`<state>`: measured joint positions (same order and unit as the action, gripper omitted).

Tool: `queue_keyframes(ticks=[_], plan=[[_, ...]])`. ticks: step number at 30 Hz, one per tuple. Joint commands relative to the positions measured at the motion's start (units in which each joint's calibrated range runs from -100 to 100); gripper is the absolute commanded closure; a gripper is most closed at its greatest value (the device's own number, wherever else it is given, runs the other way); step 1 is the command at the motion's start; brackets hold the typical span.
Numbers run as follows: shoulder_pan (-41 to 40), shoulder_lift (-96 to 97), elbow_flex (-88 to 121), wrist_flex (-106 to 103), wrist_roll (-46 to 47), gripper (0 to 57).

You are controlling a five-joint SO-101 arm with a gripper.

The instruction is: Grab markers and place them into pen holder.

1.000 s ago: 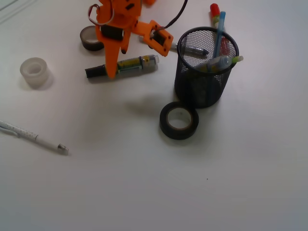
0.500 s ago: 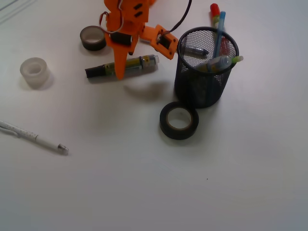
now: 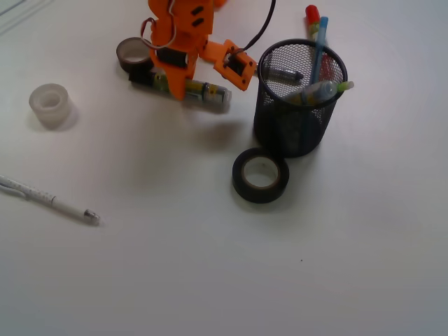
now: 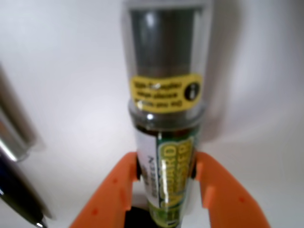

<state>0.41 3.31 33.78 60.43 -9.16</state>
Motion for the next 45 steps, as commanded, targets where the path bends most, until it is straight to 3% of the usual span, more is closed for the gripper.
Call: queue_keyframes(ticks=[1, 19, 30, 35, 45], plan=[[-0.7, -0.4, -0.3, 0.2, -0.3, 56.9], [7.9, -15.5, -30.2, 26.7, -8.8, 56.9], [-14.1, -15.1, -55.1, 20.8, -36.9, 56.9], [-18.8, -15.0, -54.8, 8.2, -43.4, 56.9], [-19.9, -31.3, -20.5, -13.6, -46.8, 56.9]])
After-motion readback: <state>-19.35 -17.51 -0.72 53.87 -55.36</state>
